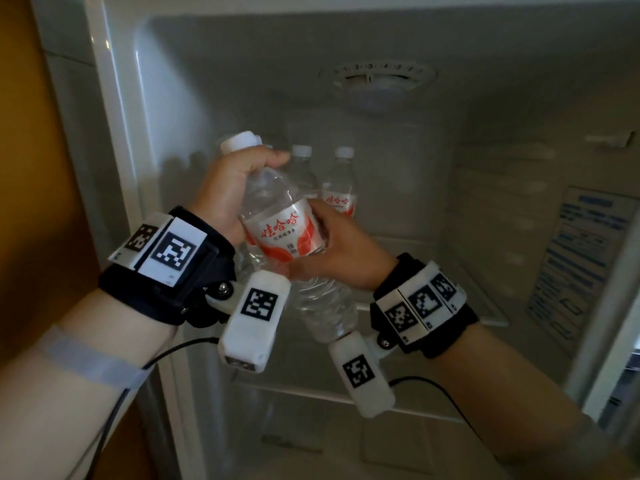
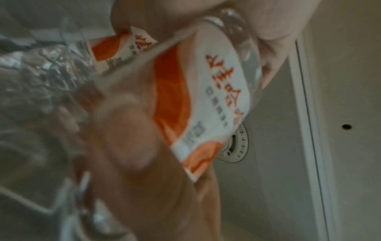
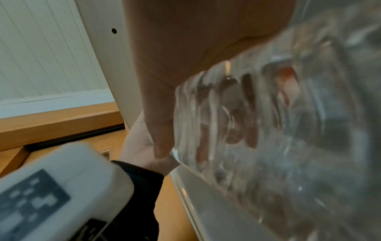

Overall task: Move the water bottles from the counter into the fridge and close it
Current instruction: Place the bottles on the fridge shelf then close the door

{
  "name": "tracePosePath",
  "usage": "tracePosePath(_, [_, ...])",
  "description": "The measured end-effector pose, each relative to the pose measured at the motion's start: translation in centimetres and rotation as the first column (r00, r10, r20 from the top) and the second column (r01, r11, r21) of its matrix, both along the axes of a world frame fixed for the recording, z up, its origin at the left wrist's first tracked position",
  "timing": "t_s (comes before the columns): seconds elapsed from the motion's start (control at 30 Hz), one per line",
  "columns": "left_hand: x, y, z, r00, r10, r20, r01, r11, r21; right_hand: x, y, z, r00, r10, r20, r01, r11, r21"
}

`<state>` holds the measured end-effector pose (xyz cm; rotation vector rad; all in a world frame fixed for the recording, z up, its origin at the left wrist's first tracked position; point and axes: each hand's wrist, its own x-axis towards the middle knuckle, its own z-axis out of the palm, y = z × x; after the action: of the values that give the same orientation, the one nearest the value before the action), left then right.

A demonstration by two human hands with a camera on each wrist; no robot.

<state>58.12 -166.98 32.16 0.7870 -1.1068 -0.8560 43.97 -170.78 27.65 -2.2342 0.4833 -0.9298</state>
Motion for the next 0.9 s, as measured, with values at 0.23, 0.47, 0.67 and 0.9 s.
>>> tracePosePath(0.23, [0.2, 0.6, 0.4, 0.986, -0.091, 0.141, 0.093, 0.996, -0.012, -2.8, -1.4, 0.6, 0.973, -0.115, 0.201, 0.089, 0.987, 0.135])
tracePosePath(0.47, [0.5, 1.2, 1.1, 0.989, 0.063, 0.131, -0.07, 0.996, 0.046, -5.8, -5.4, -0.1, 0.812, -0.417, 0.408, 0.309, 0.901, 0.304])
tracePosePath(0.67, [0.3, 0.4, 0.8, 0.994, 0.077, 0.075, -0.084, 0.992, 0.09, -5.5, -9.6, -2.6, 0.828, -0.46, 0.32, 0.358, 0.874, 0.329])
tracePosePath(0.9, [0.5, 0.2, 0.7, 0.992, 0.102, 0.077, -0.109, 0.989, 0.102, -3.5, -12.6, -2.8, 0.841, -0.472, 0.263, 0.378, 0.862, 0.336])
